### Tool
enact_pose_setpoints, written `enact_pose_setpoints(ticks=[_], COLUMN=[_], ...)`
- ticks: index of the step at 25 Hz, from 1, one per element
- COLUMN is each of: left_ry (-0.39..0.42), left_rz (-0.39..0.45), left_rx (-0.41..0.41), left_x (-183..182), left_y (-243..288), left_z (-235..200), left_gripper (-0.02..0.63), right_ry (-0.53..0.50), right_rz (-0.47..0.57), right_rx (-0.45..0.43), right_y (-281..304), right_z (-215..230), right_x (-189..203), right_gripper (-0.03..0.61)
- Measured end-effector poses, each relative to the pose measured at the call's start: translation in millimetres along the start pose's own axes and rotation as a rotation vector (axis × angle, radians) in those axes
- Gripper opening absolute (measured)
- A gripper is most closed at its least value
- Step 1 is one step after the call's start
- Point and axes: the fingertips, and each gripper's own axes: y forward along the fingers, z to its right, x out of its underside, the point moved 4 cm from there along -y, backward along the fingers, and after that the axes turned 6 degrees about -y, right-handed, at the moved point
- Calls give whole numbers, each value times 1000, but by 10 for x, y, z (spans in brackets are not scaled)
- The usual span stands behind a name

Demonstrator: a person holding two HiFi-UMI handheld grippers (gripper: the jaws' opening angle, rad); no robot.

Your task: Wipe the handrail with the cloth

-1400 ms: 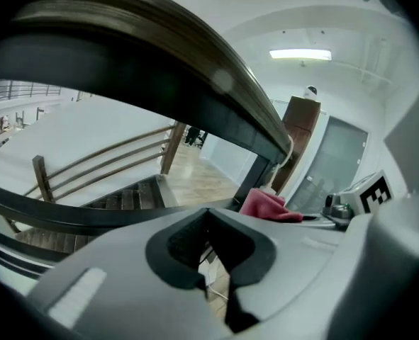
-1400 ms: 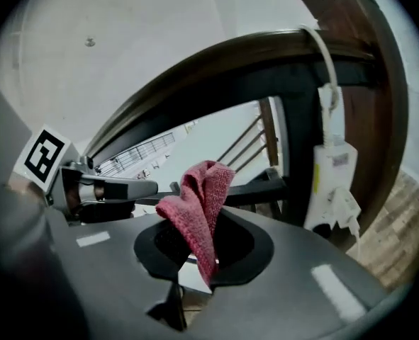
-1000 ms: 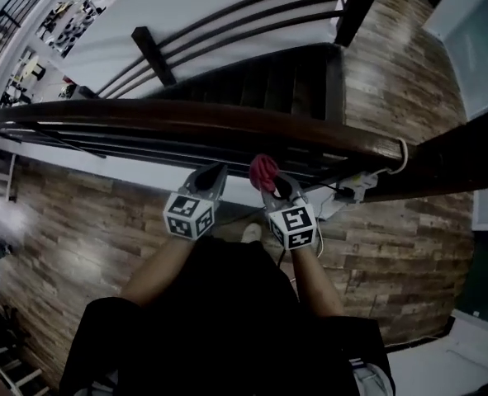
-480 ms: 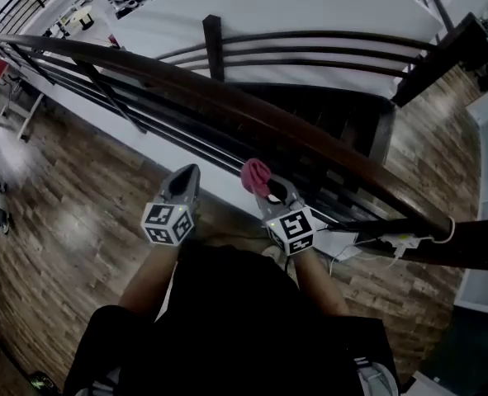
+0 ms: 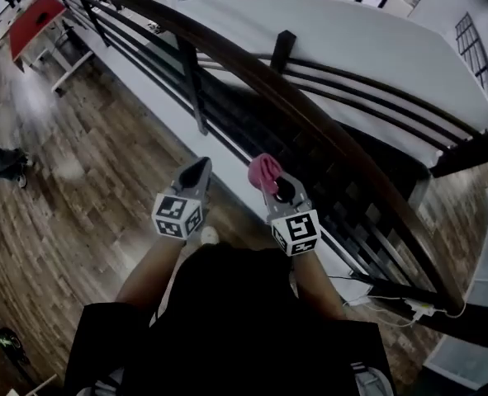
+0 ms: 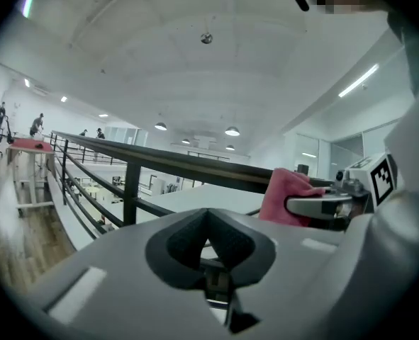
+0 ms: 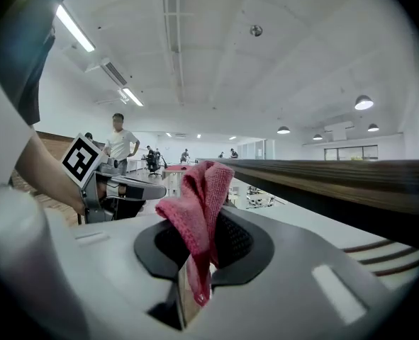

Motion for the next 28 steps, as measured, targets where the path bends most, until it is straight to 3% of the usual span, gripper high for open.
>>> enact_pose_setpoints(ticks=[3,7,18,23,28], left_ry=[2,-54,-139,-170,-246], left_rz=[46,81,46,45,21], left_rx=[-72,-187,-336,-356,-376], left_x=[-175,-211,-35,128,309], left_y=[-170,-368,-262,12,102], left_z=[-417,-824,-1212,-1362,-1579], left_gripper=[-2,-2,-2,-2,-2], right_ry=[-22,-43,4,-2,63], right_rz=[45,58,9,-20,-99], right_rx=[-65,-167,-355,-367,-335], right_y=[421,894,1669,1929,2164], right_z=[-203,-383,-458,-347,-242], right_x=[-267,-415,-312,-189,98], right_gripper=[49,49,49,49,49])
